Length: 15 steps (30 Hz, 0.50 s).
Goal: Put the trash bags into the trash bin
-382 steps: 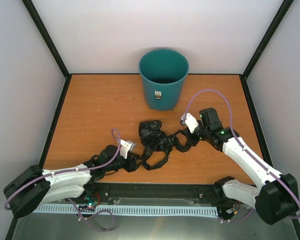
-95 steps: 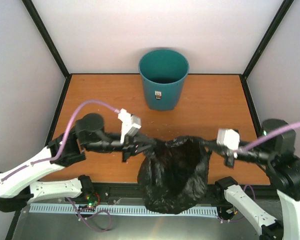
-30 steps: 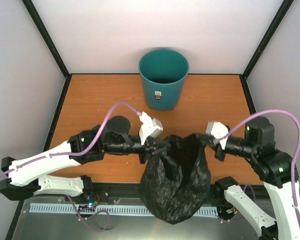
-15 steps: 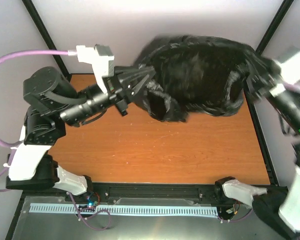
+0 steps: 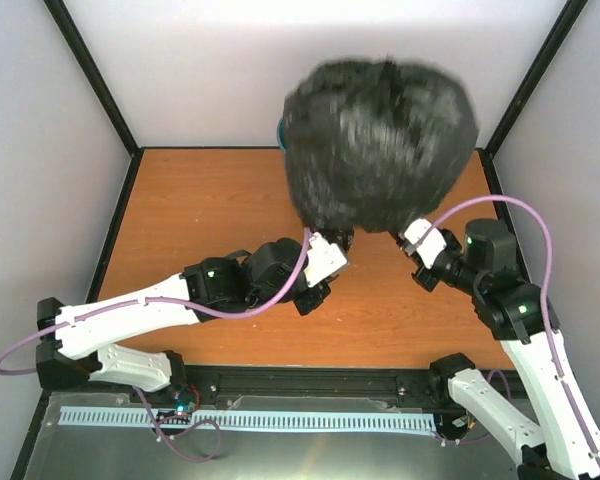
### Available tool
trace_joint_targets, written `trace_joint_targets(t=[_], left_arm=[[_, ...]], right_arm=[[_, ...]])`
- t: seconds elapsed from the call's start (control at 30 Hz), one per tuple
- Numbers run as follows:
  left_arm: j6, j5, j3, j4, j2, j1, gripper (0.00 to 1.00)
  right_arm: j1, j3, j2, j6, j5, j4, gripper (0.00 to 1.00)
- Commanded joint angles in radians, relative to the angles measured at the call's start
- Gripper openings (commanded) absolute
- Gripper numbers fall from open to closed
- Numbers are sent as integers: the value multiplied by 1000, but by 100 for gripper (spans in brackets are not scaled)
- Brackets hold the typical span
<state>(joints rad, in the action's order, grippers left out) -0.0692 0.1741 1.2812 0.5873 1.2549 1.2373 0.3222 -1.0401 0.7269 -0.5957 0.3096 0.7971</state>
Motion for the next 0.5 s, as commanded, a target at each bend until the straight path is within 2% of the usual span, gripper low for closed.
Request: trace_joint_targets(t=[0.0,0.2,0.3,0.47], left_arm=[[-43,-38,4,-21,-116,16,1],[-49,-249,-100,-14,-184,34,1],[-71,-339,-113,17,-180,39,1],[-92,-333,-119,13,-192,51,1]], right_arm=[[3,-90,-115,-50,94,65,3],[2,-139,-138,-145,288,316,3],[2,-144,-149,-139,301,342,3],[3,-163,-152,-97,275,321,3]])
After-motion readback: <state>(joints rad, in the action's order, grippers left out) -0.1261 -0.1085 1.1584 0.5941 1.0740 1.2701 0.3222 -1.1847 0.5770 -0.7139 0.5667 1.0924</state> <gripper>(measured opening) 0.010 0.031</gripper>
